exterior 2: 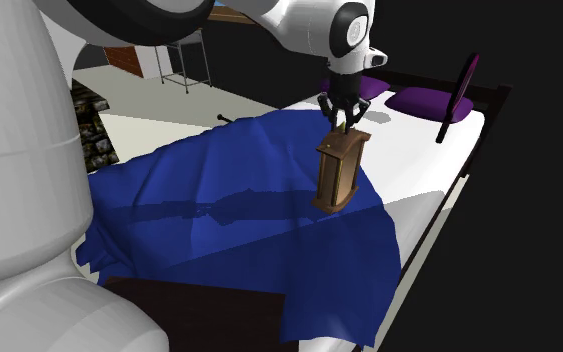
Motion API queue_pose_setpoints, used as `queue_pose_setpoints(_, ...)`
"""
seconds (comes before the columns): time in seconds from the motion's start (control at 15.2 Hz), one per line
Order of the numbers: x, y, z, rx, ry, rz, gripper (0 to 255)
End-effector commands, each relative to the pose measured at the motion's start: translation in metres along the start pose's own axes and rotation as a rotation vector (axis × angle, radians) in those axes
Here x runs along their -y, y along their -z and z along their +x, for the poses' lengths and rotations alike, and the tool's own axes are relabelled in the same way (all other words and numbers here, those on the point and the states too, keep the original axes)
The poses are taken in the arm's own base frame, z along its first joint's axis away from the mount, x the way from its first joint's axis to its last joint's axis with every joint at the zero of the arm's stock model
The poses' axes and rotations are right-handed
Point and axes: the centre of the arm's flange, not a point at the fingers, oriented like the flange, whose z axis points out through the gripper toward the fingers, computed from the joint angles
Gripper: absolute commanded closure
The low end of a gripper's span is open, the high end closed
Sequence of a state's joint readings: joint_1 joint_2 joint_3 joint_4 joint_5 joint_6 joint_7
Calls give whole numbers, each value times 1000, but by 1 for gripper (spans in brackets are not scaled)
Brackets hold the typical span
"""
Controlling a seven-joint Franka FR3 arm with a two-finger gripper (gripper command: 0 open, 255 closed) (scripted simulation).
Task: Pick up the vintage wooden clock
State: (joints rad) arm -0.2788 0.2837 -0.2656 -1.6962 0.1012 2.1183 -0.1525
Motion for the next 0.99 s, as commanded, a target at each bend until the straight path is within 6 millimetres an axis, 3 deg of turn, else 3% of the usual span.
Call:
queue_pose_setpoints(0.0, 0, -1, 0, 1, 0, 0, 255)
queue_pose_setpoints(0.26, 0, 0, 0, 1, 0, 0, 255)
queue_pose_setpoints(0.92, 0, 52, 8, 1, 0, 0, 255)
